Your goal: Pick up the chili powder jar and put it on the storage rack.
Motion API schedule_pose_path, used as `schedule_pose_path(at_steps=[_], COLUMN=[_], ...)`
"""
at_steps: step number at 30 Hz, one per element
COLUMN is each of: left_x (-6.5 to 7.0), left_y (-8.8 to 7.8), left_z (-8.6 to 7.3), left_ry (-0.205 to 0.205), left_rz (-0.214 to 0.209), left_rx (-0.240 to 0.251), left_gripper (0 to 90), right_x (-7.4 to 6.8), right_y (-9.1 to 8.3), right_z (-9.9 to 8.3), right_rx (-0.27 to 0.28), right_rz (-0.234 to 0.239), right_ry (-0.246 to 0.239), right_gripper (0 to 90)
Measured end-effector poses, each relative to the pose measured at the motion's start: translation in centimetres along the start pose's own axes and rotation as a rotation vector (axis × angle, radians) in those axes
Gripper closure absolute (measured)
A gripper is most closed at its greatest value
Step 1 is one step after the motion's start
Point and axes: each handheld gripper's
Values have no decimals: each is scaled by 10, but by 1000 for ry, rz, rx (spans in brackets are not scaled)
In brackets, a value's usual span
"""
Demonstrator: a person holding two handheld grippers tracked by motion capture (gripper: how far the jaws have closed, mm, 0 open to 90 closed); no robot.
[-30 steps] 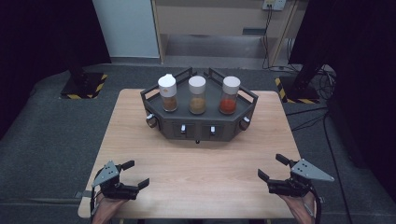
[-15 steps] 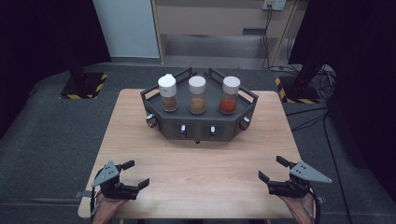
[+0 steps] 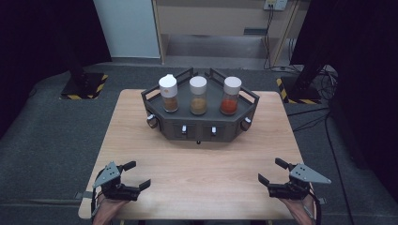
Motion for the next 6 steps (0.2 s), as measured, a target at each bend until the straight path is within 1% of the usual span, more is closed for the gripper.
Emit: schedule_pose_path(at_steps=[6], left_x=[0], left_y=[0], left_z=[0], left_ry=[-1], left_rz=[0], left_rx=[2], left_gripper=[0], right_x=[0], right_y=[0], right_z=[0], right_rx=[0], right_rz=[-4], right_ry=[5], right_gripper=[81])
Point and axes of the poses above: each handheld gripper's, and its own axes: y roughly forward along the jaws, z roughly out of its top, x roughly to its right, and after that the axes turned 12 degrees about y, right-handed
